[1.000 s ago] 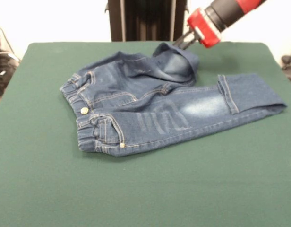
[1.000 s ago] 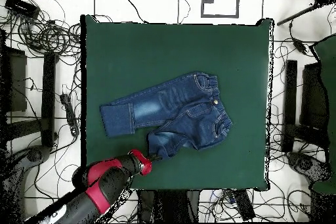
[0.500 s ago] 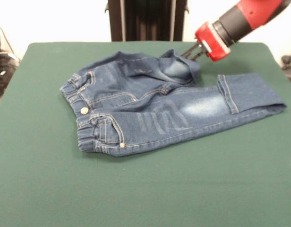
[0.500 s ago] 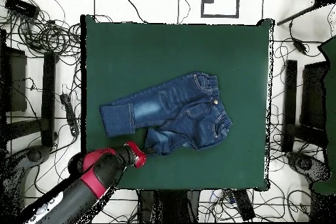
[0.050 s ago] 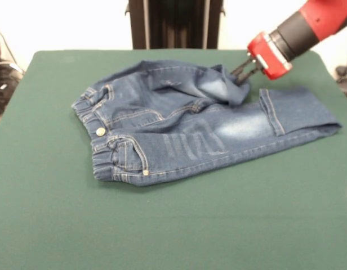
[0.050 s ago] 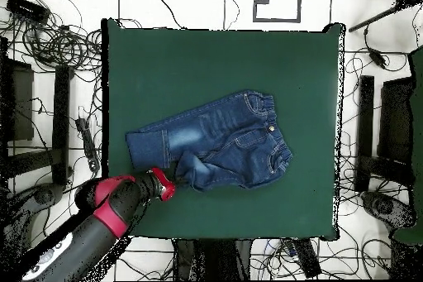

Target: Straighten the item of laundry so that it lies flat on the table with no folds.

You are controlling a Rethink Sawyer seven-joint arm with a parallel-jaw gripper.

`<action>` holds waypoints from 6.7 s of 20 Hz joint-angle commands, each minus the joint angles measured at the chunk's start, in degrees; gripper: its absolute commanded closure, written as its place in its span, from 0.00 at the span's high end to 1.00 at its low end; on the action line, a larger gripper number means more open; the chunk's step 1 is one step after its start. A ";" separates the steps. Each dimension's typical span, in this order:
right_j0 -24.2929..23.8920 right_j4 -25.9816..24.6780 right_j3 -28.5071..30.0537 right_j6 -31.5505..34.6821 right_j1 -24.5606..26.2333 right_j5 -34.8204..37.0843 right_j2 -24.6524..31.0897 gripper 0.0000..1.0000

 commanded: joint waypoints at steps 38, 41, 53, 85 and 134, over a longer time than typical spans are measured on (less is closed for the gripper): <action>-91.74 -71.76 25.32 -18.69 -44.55 -27.40 65.54 0.00; -91.93 -73.57 27.13 -15.88 -46.73 -26.40 66.85 0.00; -85.94 -74.53 28.05 -4.78 -48.25 -27.44 63.24 0.00; -84.43 -66.29 45.40 -2.02 -70.35 -18.66 64.46 1.00; -69.49 -62.63 11.24 2.69 -25.50 -42.28 39.31 1.00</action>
